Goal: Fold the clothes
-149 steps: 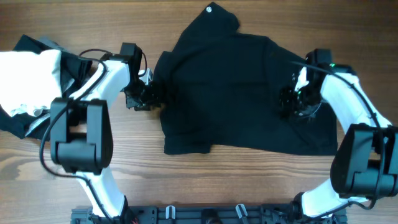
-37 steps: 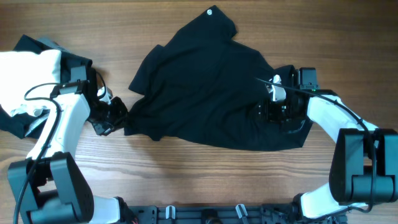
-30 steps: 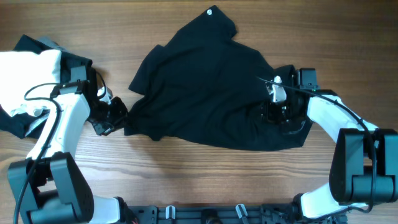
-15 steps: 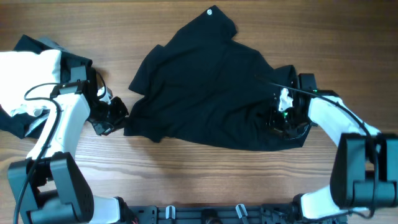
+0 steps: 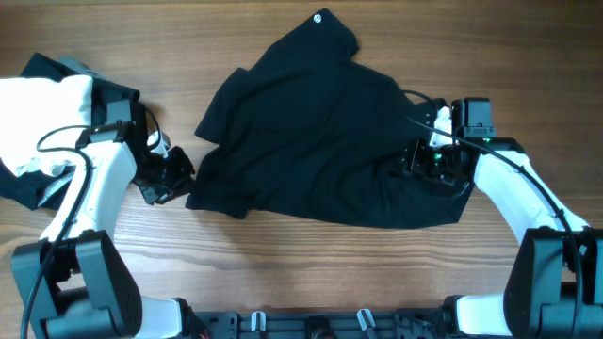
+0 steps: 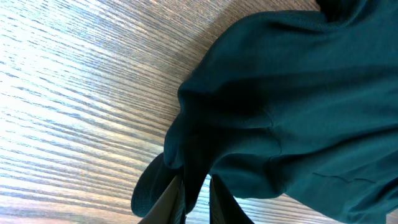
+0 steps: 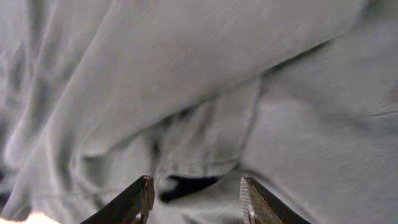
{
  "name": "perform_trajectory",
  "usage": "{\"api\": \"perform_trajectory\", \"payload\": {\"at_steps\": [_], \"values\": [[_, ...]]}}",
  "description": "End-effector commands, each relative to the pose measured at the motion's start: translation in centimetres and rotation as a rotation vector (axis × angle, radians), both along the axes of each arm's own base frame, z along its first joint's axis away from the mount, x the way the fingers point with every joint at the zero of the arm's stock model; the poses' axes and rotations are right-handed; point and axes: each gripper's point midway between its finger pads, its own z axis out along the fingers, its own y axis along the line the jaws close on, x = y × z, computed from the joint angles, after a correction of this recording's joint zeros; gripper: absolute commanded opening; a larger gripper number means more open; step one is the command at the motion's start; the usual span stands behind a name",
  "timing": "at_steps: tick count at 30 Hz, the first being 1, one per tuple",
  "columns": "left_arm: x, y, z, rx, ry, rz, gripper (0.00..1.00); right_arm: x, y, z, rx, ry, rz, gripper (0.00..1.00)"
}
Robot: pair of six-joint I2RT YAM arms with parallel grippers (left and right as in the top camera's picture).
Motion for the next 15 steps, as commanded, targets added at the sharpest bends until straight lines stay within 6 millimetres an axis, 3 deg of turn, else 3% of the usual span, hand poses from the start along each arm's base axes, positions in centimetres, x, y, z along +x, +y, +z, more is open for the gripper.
{"api": "perform_trajectory", "payload": {"at_steps": [1,7,15], "values": [[0.5,0.3,0.6,0.014,-0.031,-0.012,0.14,0.3,-1.2,-1.1,-0.054,0.025,-0.064,0.48],[0.5,0.3,0.6,0.014,-0.031,-0.013,0.15,-0.4,-1.1,-4.8,-0.051,0.12,-0.041,0.42],[0.6,0.3,0.6,0.014,-0.033,-0.012,0.16,0.2,0.9,-4.1,0.055,0.069,0.047,0.43]]}}
